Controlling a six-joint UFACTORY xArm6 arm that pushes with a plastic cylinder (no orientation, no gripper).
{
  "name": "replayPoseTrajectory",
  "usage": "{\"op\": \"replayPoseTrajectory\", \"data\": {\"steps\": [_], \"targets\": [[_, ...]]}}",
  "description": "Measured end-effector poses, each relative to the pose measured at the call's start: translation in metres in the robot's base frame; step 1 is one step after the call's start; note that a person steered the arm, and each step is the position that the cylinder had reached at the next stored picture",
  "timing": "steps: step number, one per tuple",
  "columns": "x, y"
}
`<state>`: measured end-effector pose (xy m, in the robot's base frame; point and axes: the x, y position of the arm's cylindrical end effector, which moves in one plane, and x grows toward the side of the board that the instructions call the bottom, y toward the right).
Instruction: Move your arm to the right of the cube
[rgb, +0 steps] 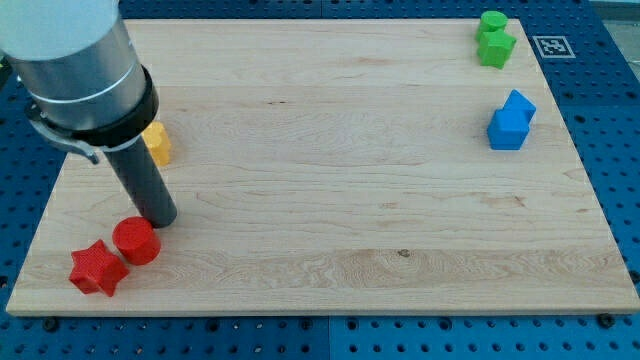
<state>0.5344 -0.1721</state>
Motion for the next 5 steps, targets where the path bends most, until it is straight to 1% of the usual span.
{"op": "replayPoseTrajectory", "data": {"steps": [5], "targets": [[0.0022, 0.0026]]}}
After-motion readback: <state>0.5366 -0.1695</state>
